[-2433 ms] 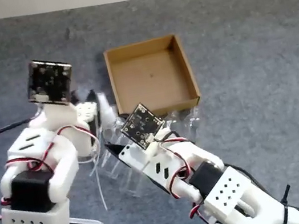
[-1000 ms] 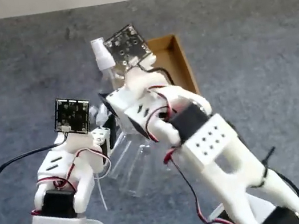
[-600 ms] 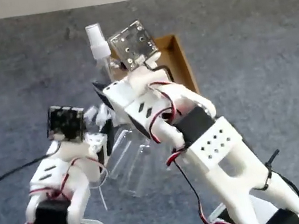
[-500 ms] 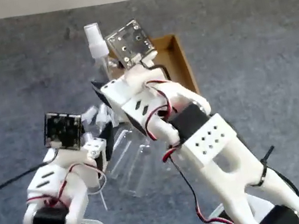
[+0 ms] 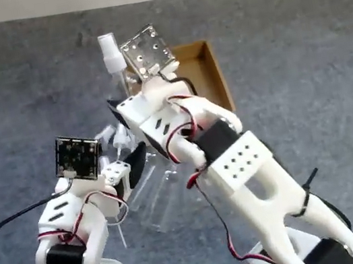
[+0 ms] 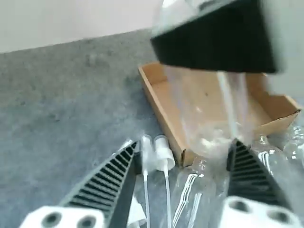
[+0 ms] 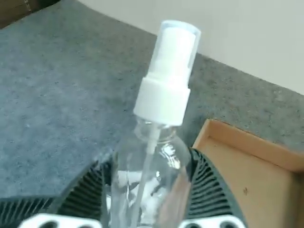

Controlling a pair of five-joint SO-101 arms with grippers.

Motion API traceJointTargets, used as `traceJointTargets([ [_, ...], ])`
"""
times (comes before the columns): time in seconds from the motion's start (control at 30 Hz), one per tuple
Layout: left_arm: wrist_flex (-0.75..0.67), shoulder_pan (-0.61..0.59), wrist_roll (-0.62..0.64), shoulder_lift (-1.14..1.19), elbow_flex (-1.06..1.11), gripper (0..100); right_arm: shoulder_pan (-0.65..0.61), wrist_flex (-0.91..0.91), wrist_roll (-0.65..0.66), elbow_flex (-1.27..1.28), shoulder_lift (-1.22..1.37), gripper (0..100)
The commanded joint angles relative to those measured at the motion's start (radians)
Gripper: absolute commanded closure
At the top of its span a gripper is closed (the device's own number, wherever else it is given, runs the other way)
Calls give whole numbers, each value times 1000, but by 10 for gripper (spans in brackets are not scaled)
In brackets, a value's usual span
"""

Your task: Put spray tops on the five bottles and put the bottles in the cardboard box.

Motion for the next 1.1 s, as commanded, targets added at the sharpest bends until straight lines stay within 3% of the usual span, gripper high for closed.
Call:
traceJointTargets([
  [0.0,-75,-2,-6,-5,7,734,-35,59,-11,-18,-107,995],
  [0.53,-74,-61,-6,-5,8,734,1,134,-3,-10,-189,995],
  [0.63,-74,-58,-6,-10,12,740,76,38,0,-16,-140,995],
  [0.83,-72,-67,-8,-16,21,849,182,-174,64,-102,131,995],
  [1.07,-133,-214,-3,-7,56,995,211,-384,66,-315,513,995],
])
